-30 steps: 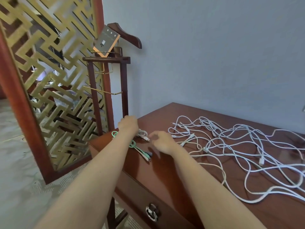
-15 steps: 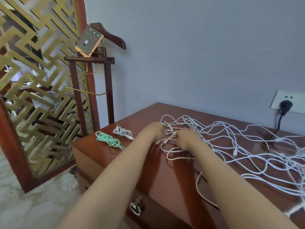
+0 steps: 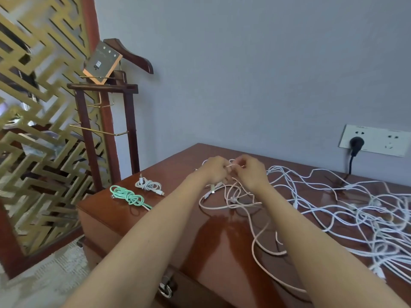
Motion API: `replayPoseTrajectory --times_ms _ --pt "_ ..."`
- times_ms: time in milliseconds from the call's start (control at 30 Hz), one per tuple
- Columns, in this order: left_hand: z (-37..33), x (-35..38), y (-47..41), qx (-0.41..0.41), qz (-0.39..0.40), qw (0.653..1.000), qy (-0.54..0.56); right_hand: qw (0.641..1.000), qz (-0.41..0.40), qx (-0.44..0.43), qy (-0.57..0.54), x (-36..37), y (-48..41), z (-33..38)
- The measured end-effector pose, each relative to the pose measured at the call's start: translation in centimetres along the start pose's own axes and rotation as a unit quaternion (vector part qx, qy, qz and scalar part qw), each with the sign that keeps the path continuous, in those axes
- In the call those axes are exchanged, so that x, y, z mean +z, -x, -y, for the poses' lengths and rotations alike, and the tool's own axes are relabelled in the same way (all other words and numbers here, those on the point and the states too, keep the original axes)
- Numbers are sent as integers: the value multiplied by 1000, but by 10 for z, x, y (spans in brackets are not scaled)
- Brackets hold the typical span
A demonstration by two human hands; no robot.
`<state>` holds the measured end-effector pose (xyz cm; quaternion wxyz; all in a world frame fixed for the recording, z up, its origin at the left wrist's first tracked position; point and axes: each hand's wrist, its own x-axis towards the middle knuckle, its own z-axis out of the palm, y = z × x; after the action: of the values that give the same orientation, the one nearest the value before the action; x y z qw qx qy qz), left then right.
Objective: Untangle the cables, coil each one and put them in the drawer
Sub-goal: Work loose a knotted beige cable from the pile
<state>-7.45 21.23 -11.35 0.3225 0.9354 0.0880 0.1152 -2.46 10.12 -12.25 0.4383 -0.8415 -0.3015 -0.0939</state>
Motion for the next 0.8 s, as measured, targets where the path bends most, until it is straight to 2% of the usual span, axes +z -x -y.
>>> replayPoseTrajectory --times_ms 100,200,233,300,367,400,467,567,633,800 --pt "-26 3 -5 -29 -15 985 170 993 -9 40 -107 -18 -4 -6" --pt "-53 8 -13 -39 -42 960 275 982 -27 73 -170 -39 0 -12" --pt "-62 9 -14 -41 -41 954 294 975 -8 90 -203 -47 3 -16" --pt "-78 13 -17 -43 -30 949 312 956 83 121 -254 -68 12 -21" --pt "-94 17 -19 -47 -14 935 350 942 183 139 -246 -88 22 -27" --pt "-102 21 -20 -51 -4 924 378 941 206 135 -232 -96 27 -31" --pt "-117 29 -20 -53 19 903 425 951 182 123 -219 -111 32 -38" --pt "-138 44 -20 -54 48 871 486 967 92 118 -208 -129 38 -47" --pt "-154 57 -19 -47 79 863 497 978 53 105 -172 -142 40 -55" --pt "-194 93 -16 -31 136 833 535 988 20 96 -122 -176 50 -74"
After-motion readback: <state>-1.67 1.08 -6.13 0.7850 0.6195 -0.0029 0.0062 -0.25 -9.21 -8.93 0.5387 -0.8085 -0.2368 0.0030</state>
